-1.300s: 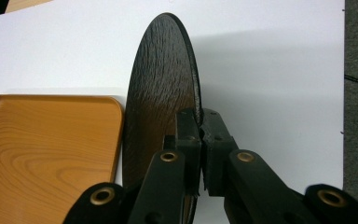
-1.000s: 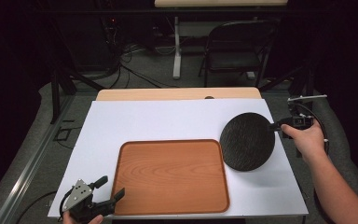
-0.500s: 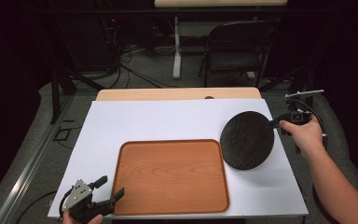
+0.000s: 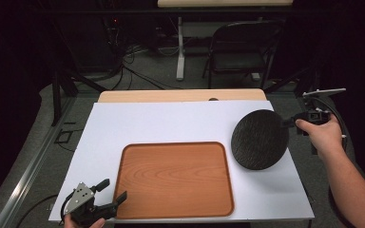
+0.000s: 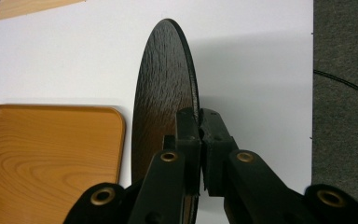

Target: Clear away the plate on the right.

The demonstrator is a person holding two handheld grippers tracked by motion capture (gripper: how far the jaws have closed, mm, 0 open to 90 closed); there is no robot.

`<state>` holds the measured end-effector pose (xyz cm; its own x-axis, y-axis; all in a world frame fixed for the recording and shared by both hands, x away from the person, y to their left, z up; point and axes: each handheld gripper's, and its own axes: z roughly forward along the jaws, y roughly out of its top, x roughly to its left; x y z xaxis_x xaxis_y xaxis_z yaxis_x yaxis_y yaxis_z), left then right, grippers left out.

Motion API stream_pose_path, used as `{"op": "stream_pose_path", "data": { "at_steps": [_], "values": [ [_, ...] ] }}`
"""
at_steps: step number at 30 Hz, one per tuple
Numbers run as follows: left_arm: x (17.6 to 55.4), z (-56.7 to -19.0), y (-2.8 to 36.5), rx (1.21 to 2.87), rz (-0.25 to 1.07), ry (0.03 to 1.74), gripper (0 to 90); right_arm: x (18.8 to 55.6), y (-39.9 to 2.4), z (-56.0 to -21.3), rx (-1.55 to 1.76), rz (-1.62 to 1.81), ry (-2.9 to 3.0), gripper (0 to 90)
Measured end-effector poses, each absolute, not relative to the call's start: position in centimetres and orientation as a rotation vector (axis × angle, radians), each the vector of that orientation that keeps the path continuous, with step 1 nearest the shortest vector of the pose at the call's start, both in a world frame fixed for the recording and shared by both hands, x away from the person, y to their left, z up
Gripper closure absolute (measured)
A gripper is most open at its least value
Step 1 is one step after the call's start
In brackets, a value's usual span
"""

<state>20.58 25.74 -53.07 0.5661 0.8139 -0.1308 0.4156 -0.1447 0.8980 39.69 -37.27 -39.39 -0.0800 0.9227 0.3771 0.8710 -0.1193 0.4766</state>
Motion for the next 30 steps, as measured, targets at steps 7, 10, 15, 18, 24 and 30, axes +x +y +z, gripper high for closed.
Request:
{"op": "stream_pose_path", "data": {
  "at_steps": [7, 10, 15, 18, 24, 30],
  "values": [
    [20.6, -53.1, 25.7, 1.763, 0.48, 1.02, 20.6, 39.2, -36.5, -38.3, 2.021, 1.022, 2.061, 87.3],
    [20.6, -53.1, 25.7, 1.764, 0.482, 1.019, 20.6, 39.2, -34.4, -38.0, 1.974, 1.069, 2.117, 87.3],
    [20.6, -53.1, 25.7, 1.763, 0.482, 1.016, 20.6, 39.5, -31.4, -38.2, 1.916, 1.091, 2.202, 87.2],
    [20.6, -53.0, 25.8, 1.764, 0.484, 1.017, 20.6, 39.6, -28.8, -38.4, 1.859, 1.11, 2.271, 87.1],
    [20.5, -53.0, 25.8, 1.767, 0.48, 1.01, 20.6, 39.5, -23.4, -39.3, 1.764, 1.189, 2.407, 87.2],
    [20.5, -53.0, 25.7, 1.766, 0.485, 1.011, 20.6, 39.4, -19.5, -39.9, 1.689, 1.199, 2.504, 87.1]
  ]
}}
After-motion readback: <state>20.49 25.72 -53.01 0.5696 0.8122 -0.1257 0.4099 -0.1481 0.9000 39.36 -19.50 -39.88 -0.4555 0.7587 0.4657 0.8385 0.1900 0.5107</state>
